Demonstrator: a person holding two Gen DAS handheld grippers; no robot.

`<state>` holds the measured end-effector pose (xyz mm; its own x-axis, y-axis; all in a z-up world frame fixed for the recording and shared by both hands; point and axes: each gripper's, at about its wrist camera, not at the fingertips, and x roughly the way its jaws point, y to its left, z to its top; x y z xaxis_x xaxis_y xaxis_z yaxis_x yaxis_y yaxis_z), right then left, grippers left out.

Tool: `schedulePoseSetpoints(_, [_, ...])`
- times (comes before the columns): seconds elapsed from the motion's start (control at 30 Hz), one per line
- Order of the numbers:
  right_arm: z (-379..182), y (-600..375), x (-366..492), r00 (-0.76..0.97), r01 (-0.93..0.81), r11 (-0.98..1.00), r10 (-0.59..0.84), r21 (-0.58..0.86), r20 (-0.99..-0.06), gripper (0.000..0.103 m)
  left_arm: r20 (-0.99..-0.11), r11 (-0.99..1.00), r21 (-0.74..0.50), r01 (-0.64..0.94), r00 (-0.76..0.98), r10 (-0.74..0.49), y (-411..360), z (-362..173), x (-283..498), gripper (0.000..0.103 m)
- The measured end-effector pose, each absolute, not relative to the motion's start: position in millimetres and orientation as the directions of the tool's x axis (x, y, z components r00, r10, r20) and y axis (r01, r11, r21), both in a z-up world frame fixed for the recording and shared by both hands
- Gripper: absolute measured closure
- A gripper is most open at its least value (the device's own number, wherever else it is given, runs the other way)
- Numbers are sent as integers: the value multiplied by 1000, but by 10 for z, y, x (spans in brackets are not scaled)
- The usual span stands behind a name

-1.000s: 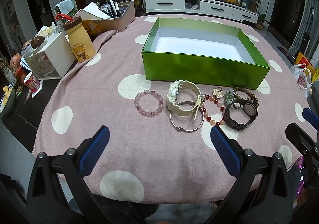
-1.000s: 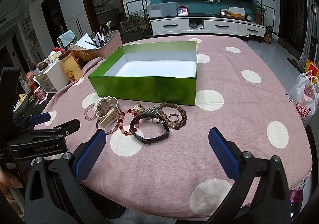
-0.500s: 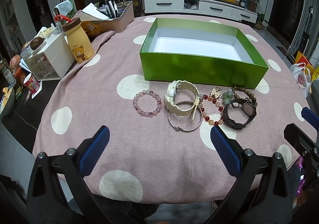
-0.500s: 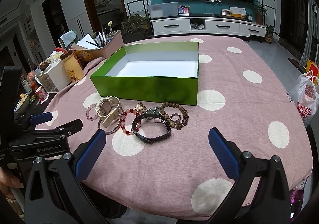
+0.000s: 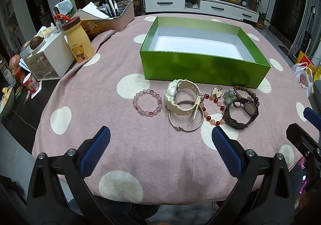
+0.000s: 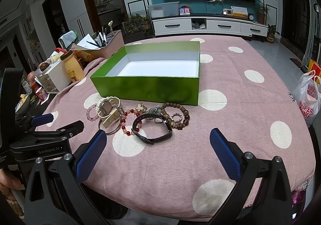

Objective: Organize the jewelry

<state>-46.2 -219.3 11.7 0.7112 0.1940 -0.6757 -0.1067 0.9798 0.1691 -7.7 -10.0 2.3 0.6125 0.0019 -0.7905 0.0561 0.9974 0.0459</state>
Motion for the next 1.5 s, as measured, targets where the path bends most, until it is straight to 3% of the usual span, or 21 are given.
schedulePoseSetpoints(0.93, [74,-2180,-414,706,-123,977,210,176,-677,1,-791,998,45,52,611,4,-79,-1,-35,2])
schedulePoseSetpoints(1.2, [-10,-2468,-342,711,-144,946,304,292,-634,1,-788,999,-19,50,614,-45,104,-81,59,2])
schedulePoseSetpoints(1.37, [-189,-2619,-275,682,-122,938,318,326,-659,1,-793,997,-74,33,604,-79,280,-208,130,2])
schedulePoseSetpoints(1.5, [-303,-2603,-219,653,-125,931,338,344,-678,17,-796,991,-133,17,594,-117,387,-292,177,2])
